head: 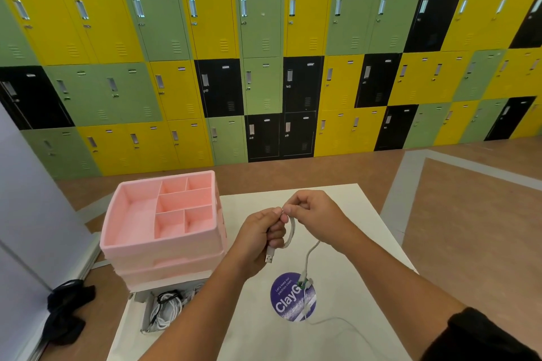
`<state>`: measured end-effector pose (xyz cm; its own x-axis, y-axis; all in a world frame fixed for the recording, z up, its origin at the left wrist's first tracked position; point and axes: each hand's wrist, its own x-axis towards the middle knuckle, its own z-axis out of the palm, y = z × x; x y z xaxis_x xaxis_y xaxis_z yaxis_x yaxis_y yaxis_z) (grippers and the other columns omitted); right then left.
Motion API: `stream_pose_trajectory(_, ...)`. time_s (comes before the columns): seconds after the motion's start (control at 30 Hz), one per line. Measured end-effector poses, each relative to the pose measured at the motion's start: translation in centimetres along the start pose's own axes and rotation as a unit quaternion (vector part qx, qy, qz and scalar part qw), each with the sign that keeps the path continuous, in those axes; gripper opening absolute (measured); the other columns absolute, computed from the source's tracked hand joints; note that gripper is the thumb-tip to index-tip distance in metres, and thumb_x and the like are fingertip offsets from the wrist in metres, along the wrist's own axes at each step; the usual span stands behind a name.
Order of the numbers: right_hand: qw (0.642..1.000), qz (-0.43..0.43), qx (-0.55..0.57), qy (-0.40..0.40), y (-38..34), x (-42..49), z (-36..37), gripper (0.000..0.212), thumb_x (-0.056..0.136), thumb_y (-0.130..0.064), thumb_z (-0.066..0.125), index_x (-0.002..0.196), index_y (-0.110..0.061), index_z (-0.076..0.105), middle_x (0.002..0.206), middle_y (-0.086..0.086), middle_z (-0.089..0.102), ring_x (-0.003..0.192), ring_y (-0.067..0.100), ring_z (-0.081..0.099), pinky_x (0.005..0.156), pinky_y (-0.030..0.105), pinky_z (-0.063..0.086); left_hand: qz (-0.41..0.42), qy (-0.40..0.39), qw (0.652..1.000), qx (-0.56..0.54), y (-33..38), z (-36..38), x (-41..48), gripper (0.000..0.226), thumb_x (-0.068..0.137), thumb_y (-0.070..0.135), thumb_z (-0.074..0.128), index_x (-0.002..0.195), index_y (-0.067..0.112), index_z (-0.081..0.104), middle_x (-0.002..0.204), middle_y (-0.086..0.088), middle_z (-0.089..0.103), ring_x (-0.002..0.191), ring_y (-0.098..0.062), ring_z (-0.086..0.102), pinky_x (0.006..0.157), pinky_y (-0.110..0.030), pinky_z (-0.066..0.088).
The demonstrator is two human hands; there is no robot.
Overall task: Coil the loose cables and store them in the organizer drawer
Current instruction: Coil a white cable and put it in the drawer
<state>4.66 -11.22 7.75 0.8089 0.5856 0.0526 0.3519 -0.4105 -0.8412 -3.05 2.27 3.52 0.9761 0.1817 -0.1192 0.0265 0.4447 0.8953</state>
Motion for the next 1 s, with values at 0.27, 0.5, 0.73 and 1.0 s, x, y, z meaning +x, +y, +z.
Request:
stream_pose_trajectory(0.27, 0.995, 0.001, 0.101, 0.005, 0.7, -0.4, 0.8, 0.020, 0.101, -0.021, 0.057, 0.094, -0.013, 0.074, 0.051, -0.015, 0.051, 0.049, 0.000, 0.042, 0.052, 0.017, 0.037, -0.001, 0.040, 0.994, -0.098, 0.6, 0.0, 0.5, 0.036, 0.105, 0.018, 0.045, 0.074, 0.007, 0.060, 0.056, 0.004, 0.027, 0.045, -0.005, 0.023, 0.038, -0.015, 0.022)
stream_pose_trajectory(0.5, 0.988, 0.048, 0.141, -0.033, 1.7, -1.0, 1.4, 0.025, 0.104, -0.020, 0.051, 0.096, -0.012, 0.073, 0.059, -0.003, 0.051, 0.052, 0.008, 0.044, 0.051, 0.023, 0.040, -0.007, 0.062, 0.992, -0.107, 0.3, -0.4, 0.5, 0.033, 0.106, 0.019, 0.044, 0.078, 0.005, 0.056, 0.055, 0.004, 0.028, 0.044, -0.005, 0.024, 0.038, -0.015, 0.022)
stream_pose_trajectory(0.73, 0.985, 0.087, 0.128, -0.070, 3.8, -1.5, 0.4, 0.022, 0.102, -0.009, 0.052, 0.095, -0.009, 0.073, 0.072, 0.007, 0.071, 0.069, 0.017, 0.065, 0.069, 0.031, 0.051, -0.037, 0.061, 0.960, -0.272, 1.0, -1.2, 0.7, 0.033, 0.104, 0.022, 0.045, 0.076, 0.007, 0.054, 0.055, 0.006, 0.025, 0.041, -0.004, 0.023, 0.037, -0.015, 0.019)
stream_pose_trajectory(1.0, 0.926, 0.090, 0.363, 0.045, 1.5, -1.1, -0.3, 0.018, 0.099, -0.004, 0.057, 0.098, 0.008, 0.069, 0.078, 0.021, 0.069, 0.062, 0.023, 0.064, 0.056, 0.027, 0.055, -0.090, -0.035, 0.950, -0.297, 1.4, -0.4, 0.0, 0.028, 0.095, 0.022, 0.052, 0.072, 0.006, 0.057, 0.053, 0.005, 0.028, 0.041, -0.004, 0.021, 0.035, -0.014, 0.022)
